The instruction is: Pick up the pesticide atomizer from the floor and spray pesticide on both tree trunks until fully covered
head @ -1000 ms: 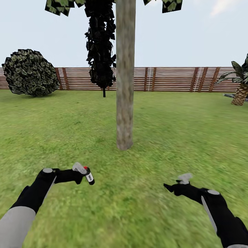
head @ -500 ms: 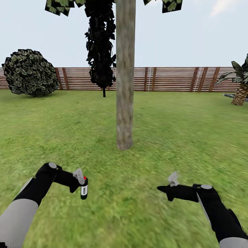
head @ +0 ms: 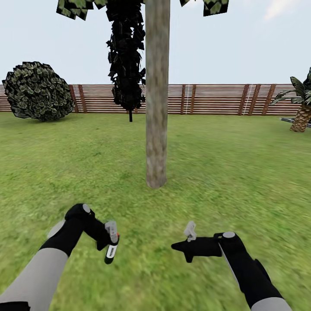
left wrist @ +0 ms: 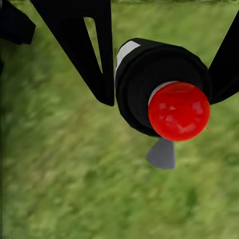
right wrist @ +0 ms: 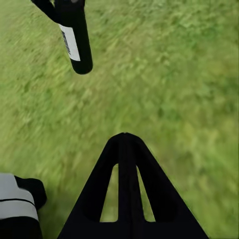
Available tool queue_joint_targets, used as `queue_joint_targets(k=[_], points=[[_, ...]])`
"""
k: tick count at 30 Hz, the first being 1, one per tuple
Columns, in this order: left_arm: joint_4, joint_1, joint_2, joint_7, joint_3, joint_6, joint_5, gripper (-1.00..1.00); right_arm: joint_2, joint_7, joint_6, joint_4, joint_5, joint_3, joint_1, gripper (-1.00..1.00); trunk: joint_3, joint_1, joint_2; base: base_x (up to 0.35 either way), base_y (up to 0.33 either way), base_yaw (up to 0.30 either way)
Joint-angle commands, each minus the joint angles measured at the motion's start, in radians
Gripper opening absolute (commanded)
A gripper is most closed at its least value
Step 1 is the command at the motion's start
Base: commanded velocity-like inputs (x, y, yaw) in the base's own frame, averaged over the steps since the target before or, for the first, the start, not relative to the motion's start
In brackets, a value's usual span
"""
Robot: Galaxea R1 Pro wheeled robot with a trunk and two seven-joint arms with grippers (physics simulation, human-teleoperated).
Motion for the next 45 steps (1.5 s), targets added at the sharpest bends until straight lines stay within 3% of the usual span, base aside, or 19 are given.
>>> queue_joint_targets(k=[1,4,8,12,18,21,27,33,45], points=[[0.000,0.000,-0.015,-0.004,0.000,0.000,-0.029,-1.00,0.005,0.000,0.009,-0.001,0.000,0.002,0.000,-1.00,0.000,0.000,0.000,0.000,0.000,0.000],[0.000,0.000,-0.046,-0.009,0.000,0.000,-0.071,-1.00,0.022,0.000,0.022,-0.005,0.001,0.005,0.000,-1.00,0.000,0.000,0.000,0.000,0.000,0.000],[0.001,0.000,-0.056,-0.011,0.000,-0.001,-0.083,-1.00,0.040,0.000,0.027,-0.024,0.001,0.022,0.000,-1.00,0.000,0.000,0.000,0.000,0.000,0.000],[0.001,0.000,-0.059,-0.020,-0.001,-0.001,-0.086,-1.00,0.043,0.000,0.028,-0.030,0.001,0.050,-0.001,-1.00,0.000,0.000,0.000,0.000,0.000,0.000],[0.003,0.000,-0.071,-0.024,-0.002,-0.003,-0.086,-1.00,0.045,0.000,0.028,-0.031,0.001,0.057,-0.001,-1.00,0.000,0.000,0.000,0.000,0.000,0.000],[0.007,0.000,-0.100,-0.024,-0.018,-0.005,-0.086,-1.00,0.045,0.000,0.028,-0.031,0.001,0.058,-0.001,-1.00,0.000,0.000,0.000,0.000,0.000,0.000],[0.031,0.000,-0.138,-0.024,-0.086,-0.006,-0.085,-1.00,0.045,0.000,0.028,-0.032,0.001,0.059,-0.001,-1.00,0.000,0.000,0.000,0.000,0.000,0.000],[0.034,0.000,-0.148,-0.023,-0.094,-0.008,-0.085,-1.00,0.045,0.000,0.028,-0.031,0.001,0.059,-0.001,-1.00,0.000,0.000,0.000,0.000,0.000,0.000],[0.081,0.000,-0.202,-0.022,-0.099,-0.011,-0.083,-1.00,0.045,-0.001,0.028,-0.032,0.001,0.059,-0.001,-1.00,0.000,0.000,0.000,0.000,0.000,0.000]])
